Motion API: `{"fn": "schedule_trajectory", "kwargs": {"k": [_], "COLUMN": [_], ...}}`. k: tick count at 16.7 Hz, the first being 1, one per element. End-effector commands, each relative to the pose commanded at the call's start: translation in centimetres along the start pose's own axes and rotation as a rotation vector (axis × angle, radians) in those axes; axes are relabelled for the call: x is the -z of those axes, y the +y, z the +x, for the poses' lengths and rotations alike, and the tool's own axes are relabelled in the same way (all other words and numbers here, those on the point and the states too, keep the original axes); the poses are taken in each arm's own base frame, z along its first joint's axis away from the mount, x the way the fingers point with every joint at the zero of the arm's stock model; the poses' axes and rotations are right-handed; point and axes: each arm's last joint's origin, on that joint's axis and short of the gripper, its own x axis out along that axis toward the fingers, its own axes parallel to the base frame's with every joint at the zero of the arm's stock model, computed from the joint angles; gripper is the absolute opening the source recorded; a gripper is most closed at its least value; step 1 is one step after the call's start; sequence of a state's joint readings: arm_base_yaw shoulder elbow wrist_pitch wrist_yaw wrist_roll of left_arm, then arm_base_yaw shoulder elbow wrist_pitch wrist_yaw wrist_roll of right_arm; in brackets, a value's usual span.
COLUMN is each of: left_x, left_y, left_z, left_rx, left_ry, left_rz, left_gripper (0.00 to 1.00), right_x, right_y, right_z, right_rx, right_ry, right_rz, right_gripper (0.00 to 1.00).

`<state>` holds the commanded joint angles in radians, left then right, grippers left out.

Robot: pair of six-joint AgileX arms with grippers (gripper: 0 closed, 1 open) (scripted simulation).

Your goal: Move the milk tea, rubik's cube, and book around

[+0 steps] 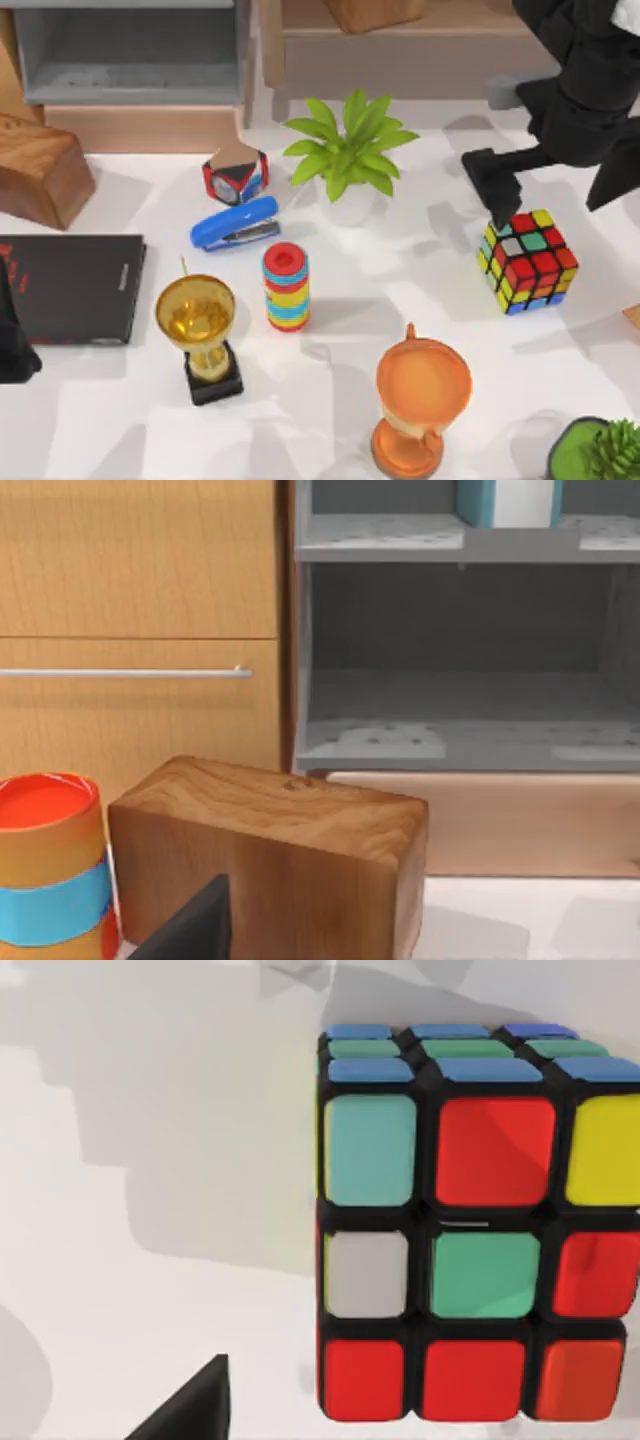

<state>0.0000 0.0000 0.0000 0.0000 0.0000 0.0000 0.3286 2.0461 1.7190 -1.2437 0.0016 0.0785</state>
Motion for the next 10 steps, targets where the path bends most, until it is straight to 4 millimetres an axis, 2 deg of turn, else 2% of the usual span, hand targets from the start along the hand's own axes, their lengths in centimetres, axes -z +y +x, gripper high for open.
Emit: {"fn": "schedule_trajectory", "kwargs": {"k": [4, 10], "left_x": [0.0, 0.0], "left_y": [0.0, 0.0], "left_z": [0.0, 0.0], "left_rx": [0.000, 0.000], "left_ry": [0.000, 0.000], "left_rz": [0.000, 0.000], "left_gripper": [1.00, 1.00], "right_x": [0.0, -0.1], "right_y": [-0.1, 0.0], "right_z": [0.3, 4.8], "right_rx": [-0.001, 0.000], "right_ry": [-0.003, 0.000], "right_rz": [0.002, 0.000], "right_gripper": [1.00, 1.00]}}
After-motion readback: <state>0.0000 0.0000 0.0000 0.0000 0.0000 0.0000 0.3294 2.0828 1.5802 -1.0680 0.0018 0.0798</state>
